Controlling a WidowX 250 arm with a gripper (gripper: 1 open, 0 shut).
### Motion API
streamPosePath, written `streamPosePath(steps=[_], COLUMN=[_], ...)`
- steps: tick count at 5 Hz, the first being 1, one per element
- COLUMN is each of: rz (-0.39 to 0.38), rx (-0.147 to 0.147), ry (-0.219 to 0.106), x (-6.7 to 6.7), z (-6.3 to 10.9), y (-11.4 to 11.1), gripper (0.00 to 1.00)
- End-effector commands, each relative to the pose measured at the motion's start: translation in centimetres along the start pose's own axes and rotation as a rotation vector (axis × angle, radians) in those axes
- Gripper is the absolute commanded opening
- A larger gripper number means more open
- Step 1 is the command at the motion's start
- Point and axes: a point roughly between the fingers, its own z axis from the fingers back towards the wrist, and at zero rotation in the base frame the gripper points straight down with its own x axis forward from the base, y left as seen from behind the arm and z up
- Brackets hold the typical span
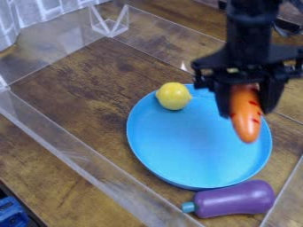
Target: Move the carrot to the left side
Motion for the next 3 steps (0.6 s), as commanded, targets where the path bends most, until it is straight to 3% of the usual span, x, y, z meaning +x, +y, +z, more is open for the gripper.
streamPosePath(steps=[1, 2, 3], rz=[-0.040, -0.083, -0.120], rx=[-0.066, -0.074, -0.080], ry=[-0.036, -0.024, -0.010], x=[-0.1, -1.0, -0.3], z=[0.7, -0.7, -1.9], y=[-2.5, -4.9, -5.3], gripper=[0.00, 0.00, 0.00])
